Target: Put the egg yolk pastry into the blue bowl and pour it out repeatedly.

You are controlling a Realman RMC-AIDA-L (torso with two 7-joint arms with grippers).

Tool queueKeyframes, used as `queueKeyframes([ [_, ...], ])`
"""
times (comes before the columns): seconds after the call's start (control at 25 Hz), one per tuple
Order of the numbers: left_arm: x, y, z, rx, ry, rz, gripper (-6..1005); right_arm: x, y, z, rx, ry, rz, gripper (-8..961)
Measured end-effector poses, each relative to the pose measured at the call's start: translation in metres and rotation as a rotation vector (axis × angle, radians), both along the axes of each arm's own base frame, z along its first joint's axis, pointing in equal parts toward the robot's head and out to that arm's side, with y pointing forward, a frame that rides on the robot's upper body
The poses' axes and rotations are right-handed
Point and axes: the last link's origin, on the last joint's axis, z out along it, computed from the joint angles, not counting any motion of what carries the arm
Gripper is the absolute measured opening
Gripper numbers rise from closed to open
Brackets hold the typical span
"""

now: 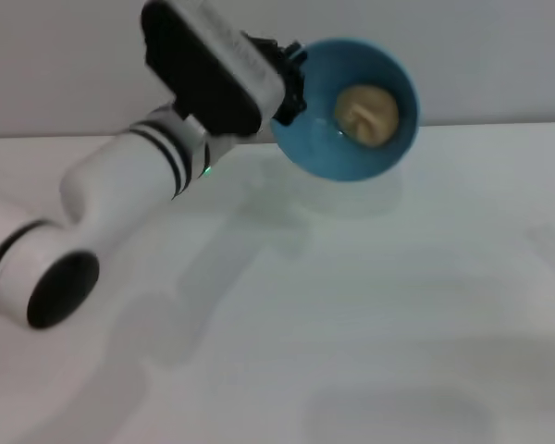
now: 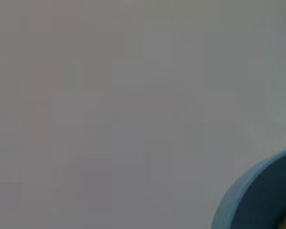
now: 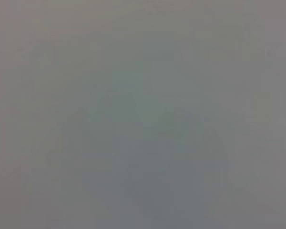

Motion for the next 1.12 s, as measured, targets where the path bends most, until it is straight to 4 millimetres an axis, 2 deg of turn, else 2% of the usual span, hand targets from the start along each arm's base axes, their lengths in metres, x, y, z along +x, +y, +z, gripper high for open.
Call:
queueKeyframes([
  [0.2, -0.007, -0.019, -0.003, 0.135, 0.012, -0.184, 1, 0.0, 0.0, -0.002, -0.003, 0.005, 0.0, 603],
  [0.4, -0.012, -0.036, -0.004, 0.302, 0.016, -0.288, 0, -0.001, 0.0, -0.003, -0.01, 0.007, 0.003, 603],
  [0.6, -0.014, -0.042, -0.006, 0.359, 0.037, -0.301, 1, -0.002, 0.002, -0.005, -0.013, 0.017, 0.004, 603],
  [0.88, -0.01, -0.057, 0.004, 0.447, -0.028, -0.367, -1, -0.004, 0.004, -0.004, -0.012, 0.018, 0.01, 603],
  [1.12, -0.009, -0.056, 0.001, 0.427, -0.018, -0.364, -1, -0.005, 0.005, -0.004, -0.01, 0.018, 0.012, 604],
])
